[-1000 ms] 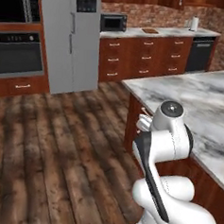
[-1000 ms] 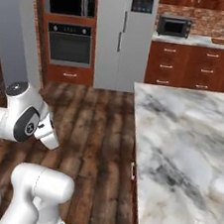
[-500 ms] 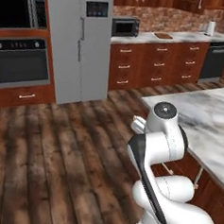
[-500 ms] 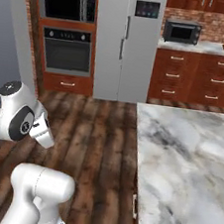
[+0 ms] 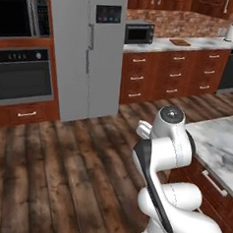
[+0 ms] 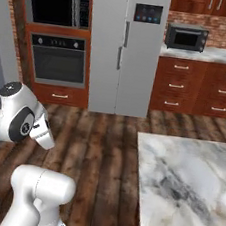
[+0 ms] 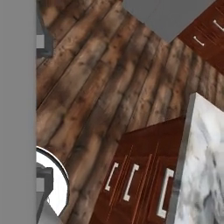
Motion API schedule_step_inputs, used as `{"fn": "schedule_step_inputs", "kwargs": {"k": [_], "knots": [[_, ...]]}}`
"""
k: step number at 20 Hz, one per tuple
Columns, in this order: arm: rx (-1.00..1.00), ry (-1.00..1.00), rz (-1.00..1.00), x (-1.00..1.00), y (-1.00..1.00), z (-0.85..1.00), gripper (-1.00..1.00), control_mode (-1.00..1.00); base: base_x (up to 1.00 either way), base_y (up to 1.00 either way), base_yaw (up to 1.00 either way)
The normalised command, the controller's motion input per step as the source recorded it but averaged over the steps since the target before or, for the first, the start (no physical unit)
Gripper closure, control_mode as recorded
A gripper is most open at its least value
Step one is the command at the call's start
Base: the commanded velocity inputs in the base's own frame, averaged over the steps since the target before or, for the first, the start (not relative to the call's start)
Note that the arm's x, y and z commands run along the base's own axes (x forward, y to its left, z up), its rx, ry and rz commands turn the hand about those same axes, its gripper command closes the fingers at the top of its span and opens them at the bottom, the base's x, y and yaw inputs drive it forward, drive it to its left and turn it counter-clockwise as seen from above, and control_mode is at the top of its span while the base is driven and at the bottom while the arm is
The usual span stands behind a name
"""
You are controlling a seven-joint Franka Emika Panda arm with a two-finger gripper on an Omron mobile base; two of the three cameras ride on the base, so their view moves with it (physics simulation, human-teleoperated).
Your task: Move the cutting board and knife to the sink. Then move spray from the cabinet to the counter.
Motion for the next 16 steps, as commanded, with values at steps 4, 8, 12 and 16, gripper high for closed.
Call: {"fn": "schedule_step_inputs", "kwargs": {"k": [4, 8, 12, 16], "knots": [[0.0, 0.0, 0.0, 0.0, 0.0, 0.0, -1.0, 1.0, 1.0, 0.09, -0.07], [0.0, 0.0, 0.0, 0.0, 0.0, 0.0, -1.0, 1.0, 1.0, 0.18, -0.07], [0.0, 0.0, 0.0, 0.0, 0.0, 0.0, -1.0, 1.0, 1.0, 0.39, -0.01], [0.0, 0.0, 0.0, 0.0, 0.0, 0.0, -1.0, 1.0, 1.0, 0.27, -0.03]]}}
